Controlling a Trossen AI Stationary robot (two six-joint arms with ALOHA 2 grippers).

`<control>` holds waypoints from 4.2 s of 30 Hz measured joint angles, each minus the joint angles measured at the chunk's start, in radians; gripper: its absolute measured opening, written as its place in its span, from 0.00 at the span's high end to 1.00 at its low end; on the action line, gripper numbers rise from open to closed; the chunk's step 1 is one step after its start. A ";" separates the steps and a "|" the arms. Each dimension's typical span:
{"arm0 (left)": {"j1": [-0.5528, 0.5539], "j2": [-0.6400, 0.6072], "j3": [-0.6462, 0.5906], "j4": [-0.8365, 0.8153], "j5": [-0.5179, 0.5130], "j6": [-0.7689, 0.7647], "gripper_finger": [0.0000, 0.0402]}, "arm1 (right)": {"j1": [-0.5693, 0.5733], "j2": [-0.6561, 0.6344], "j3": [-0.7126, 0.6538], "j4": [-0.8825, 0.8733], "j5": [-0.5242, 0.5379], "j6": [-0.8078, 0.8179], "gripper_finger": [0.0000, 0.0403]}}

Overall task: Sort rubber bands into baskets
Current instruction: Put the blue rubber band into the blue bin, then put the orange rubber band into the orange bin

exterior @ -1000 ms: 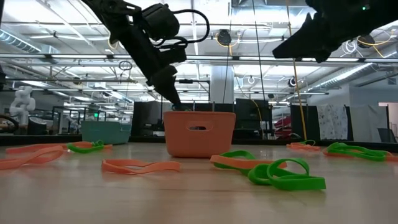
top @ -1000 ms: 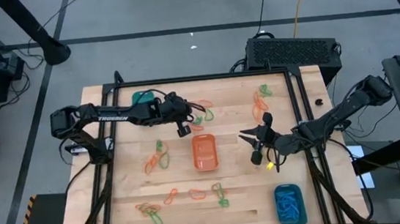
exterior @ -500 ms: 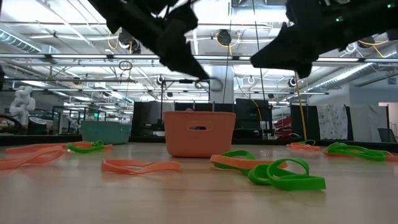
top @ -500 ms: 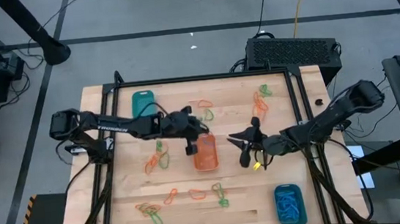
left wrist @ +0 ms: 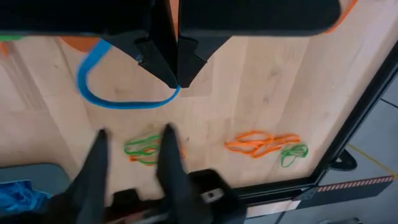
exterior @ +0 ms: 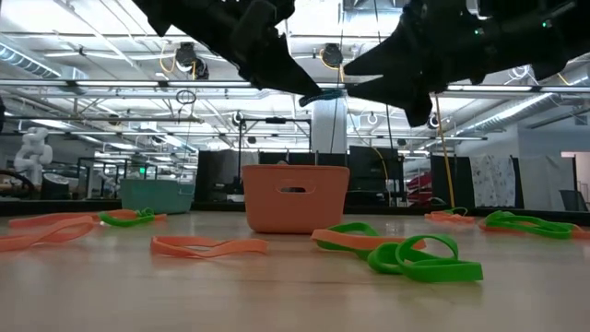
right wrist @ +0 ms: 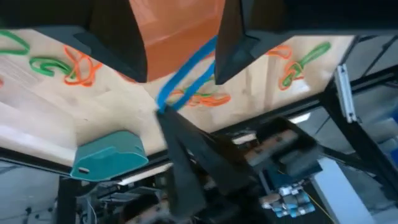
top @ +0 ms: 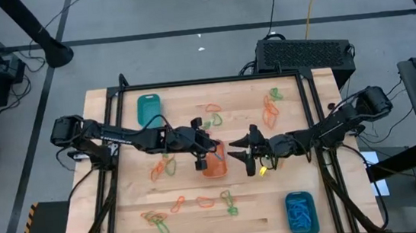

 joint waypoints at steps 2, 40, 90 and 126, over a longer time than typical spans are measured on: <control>-0.006 0.000 0.000 0.000 -0.005 0.000 1.00 | -0.007 0.014 0.000 -0.001 0.000 0.002 0.52; -0.019 0.000 0.001 -0.023 0.020 0.024 0.78 | -0.052 0.046 0.054 -0.010 -0.131 -0.044 1.00; -0.137 -0.483 -0.488 0.129 -0.050 -0.129 0.51 | 0.548 -0.322 0.054 -1.151 -0.681 1.532 1.00; -0.200 -0.639 -0.488 -0.048 -0.066 -0.175 0.51 | 0.391 -0.356 0.335 -1.379 -0.258 1.008 0.67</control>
